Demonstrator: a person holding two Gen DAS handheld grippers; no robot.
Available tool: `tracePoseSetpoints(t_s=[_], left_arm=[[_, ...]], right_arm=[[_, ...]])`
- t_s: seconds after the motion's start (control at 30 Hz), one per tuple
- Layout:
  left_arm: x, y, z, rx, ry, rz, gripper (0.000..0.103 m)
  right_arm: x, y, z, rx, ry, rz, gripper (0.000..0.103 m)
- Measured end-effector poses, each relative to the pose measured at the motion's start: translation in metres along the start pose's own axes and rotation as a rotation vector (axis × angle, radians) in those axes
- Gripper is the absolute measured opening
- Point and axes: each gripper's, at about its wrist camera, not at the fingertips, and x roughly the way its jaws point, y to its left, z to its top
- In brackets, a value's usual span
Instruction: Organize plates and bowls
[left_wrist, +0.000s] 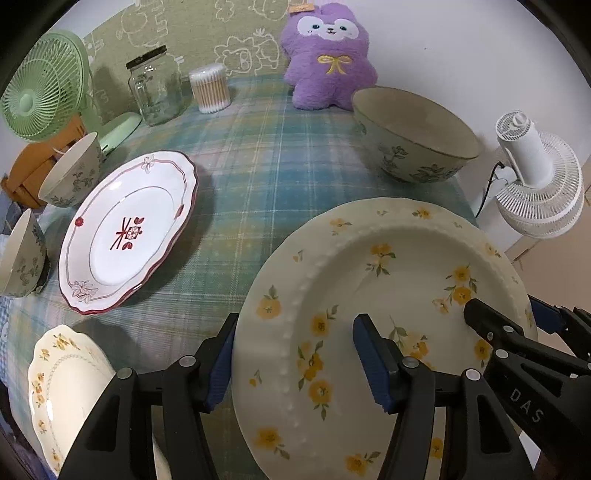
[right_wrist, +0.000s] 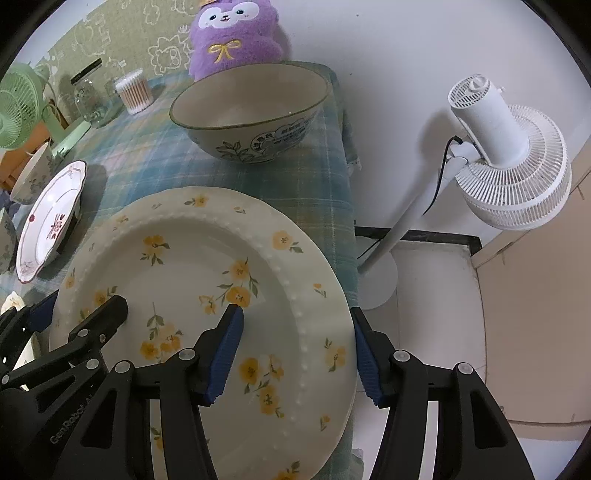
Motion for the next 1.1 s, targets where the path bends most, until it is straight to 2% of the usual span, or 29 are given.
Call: tracePoseSetpoints(t_s=[0.63,1.1], left_arm=[[-0.065,0.007,-0.006,0.003,-0.081,-0.013,0.062],[-0.112,0.04,-0.023,0.004,-0.131,-0.043,0.062]], right_arm=[[-0.069,0.01,-0.015,0.029,-0.066,-0.004,0.061],[-0.123,0.046,-0.037,0.046,-0.126,-0.02,0.061]])
